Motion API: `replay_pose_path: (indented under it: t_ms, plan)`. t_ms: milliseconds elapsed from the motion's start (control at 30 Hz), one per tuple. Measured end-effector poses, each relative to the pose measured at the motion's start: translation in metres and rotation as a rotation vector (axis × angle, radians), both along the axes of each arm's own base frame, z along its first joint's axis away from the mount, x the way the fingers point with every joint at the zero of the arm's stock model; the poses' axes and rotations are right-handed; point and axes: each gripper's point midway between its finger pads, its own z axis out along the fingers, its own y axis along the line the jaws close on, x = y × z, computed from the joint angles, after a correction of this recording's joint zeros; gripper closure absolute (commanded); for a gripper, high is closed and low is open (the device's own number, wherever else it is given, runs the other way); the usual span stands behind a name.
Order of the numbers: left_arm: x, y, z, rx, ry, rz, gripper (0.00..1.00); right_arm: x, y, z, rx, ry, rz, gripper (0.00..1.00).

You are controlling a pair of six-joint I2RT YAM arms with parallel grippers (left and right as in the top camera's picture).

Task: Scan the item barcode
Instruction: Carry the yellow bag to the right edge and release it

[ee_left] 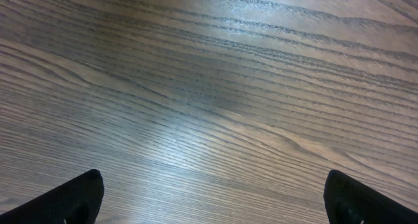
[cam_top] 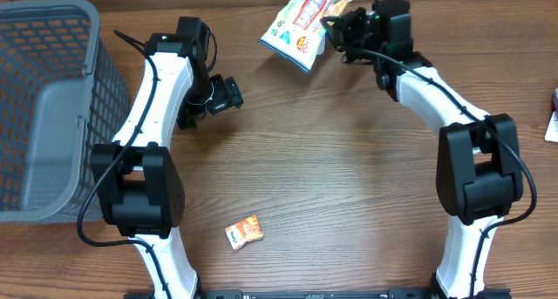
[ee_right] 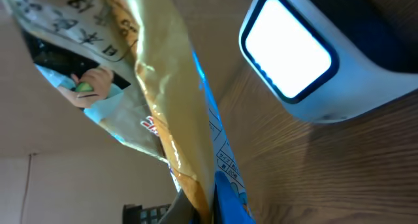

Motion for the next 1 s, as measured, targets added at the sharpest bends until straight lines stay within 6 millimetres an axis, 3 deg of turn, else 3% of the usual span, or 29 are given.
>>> replay_pose_path:
  t_ms: [133, 267, 367, 500, 533, 600, 667, 833, 867, 1000]
  plan:
    - [0.0, 0.0, 0.0, 0.0, 0.0, 0.0, 0.0, 0.002, -0.028, 0.003, -0.015, -0.03, 0.037, 0.96]
    - [0.0, 0.0, 0.0, 0.0, -0.001, 0.0, 0.0, -0.01, -0.086, 0.003, -0.064, 0.069, -0.009, 0.96]
    - [0.0, 0.0, 0.0, 0.0, -0.001, 0.0, 0.0, -0.025, -0.134, 0.019, -0.106, 0.13, -0.093, 0.96]
    - [0.0, 0.0, 0.0, 0.0, -0.002, 0.0, 0.0, -0.06, -0.226, 0.051, -0.212, 0.178, -0.273, 0.96]
    - [0.0, 0.0, 0.0, 0.0, -0.001, 0.0, 0.0, -0.072, -0.262, 0.063, -0.237, 0.179, -0.351, 0.96]
    - [0.0, 0.0, 0.0, 0.0, -0.001, 0.0, 0.0, -0.089, -0.304, 0.067, -0.249, 0.205, -0.427, 0.96]
    - [0.0, 0.0, 0.0, 0.0, -0.001, 0.0, 0.0, -0.117, -0.367, 0.057, -0.243, 0.278, -0.546, 0.96]
    - [0.0, 0.0, 0.0, 0.0, -0.001, 0.0, 0.0, -0.166, -0.458, 0.046, -0.254, 0.354, -0.749, 0.96]
    - [0.0, 0.0, 0.0, 0.0, -0.001, 0.0, 0.0, -0.182, -0.484, 0.045, -0.276, 0.366, -0.812, 0.96]
    - [0.0, 0.0, 0.0, 0.0, -0.001, 0.0, 0.0, -0.21, -0.534, 0.044, -0.321, 0.367, -0.928, 0.96]
